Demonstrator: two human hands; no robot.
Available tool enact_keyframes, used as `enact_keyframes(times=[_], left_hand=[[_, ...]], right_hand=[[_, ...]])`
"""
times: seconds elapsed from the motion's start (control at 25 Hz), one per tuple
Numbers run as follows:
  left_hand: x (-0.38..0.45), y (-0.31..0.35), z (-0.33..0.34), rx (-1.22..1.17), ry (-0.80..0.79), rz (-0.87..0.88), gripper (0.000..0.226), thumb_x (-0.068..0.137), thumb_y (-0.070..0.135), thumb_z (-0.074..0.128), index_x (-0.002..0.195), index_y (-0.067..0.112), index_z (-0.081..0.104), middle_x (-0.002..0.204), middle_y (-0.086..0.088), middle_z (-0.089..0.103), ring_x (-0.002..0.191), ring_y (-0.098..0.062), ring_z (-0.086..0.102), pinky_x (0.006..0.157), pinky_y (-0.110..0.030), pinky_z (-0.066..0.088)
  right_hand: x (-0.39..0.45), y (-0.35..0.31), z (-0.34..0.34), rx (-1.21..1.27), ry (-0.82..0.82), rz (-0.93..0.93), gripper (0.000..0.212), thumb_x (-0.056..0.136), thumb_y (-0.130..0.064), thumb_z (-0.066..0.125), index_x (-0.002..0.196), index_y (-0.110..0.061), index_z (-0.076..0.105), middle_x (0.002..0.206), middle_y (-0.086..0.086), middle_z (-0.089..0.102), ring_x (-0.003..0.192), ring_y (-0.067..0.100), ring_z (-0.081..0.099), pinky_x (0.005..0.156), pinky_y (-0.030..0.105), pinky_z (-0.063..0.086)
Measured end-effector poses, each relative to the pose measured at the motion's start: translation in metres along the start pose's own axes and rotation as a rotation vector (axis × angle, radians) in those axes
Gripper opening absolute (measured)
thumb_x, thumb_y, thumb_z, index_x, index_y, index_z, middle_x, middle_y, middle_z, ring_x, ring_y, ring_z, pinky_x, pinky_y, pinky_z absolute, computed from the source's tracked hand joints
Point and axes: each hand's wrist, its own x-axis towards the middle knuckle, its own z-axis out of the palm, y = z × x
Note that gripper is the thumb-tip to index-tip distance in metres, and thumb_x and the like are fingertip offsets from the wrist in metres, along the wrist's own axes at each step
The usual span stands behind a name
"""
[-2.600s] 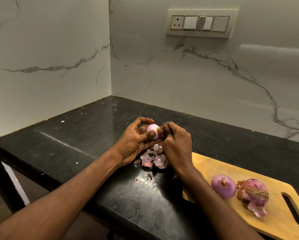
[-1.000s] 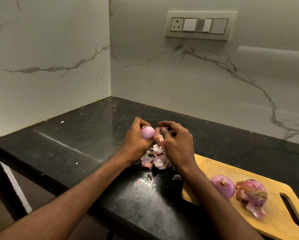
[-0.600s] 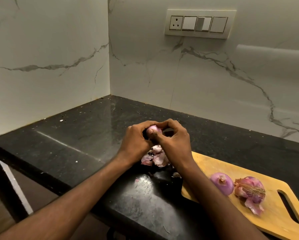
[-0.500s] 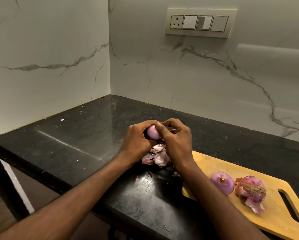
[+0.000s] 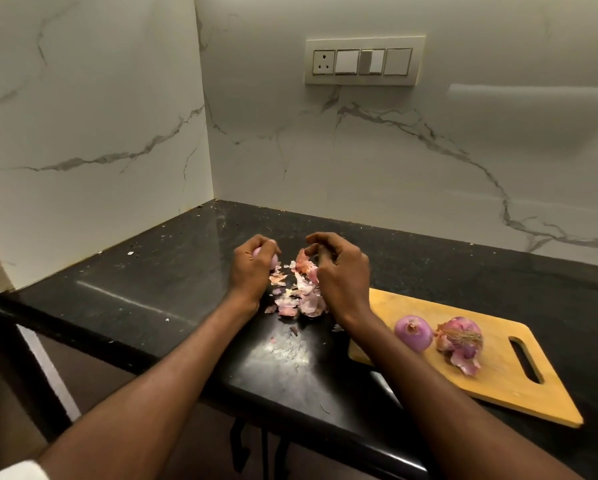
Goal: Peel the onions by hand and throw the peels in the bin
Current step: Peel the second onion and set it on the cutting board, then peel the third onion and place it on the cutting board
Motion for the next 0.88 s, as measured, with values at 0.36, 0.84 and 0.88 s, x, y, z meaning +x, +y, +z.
enact_keyframes(times=[0.36,0.84,0.88], left_hand=[[-0.059,0.076,0.054,-0.247,-0.125,0.043,0.035,0.105,0.040,0.055,0.082,0.016,0.063,0.069,0.002,0.058,0.061,-0.013,0.050,0.054,-0.029,0.043],[-0.122,0.055,0.123,0.063,-0.451,0.088,0.025,0.104,0.009,0.054,0.125,0.012,0.067,0.115,0.001,0.066,0.109,-0.016,0.063,0.089,-0.019,0.051],[-0.123,0.050,0.125,0.098,-0.462,0.100,0.025,0.105,0.010,0.052,0.124,0.013,0.068,0.115,0.000,0.066,0.108,-0.016,0.063,0.092,-0.024,0.052]], right_hand=[[-0.009,-0.045,-0.075,-0.015,-0.010,-0.016,0.028,0.100,-0.004,0.054,0.114,-0.014,0.077,0.108,-0.001,0.078,0.099,0.010,0.071,0.093,0.034,0.059],[-0.090,0.012,-0.222,-0.545,-0.105,0.020,0.048,0.093,-0.035,0.075,0.137,-0.023,0.063,0.138,0.001,0.063,0.127,0.021,0.058,0.109,0.040,0.047],[-0.094,0.017,-0.221,-0.555,-0.142,0.056,0.057,0.090,-0.039,0.078,0.141,-0.024,0.059,0.142,0.001,0.060,0.131,0.021,0.054,0.111,0.039,0.044]])
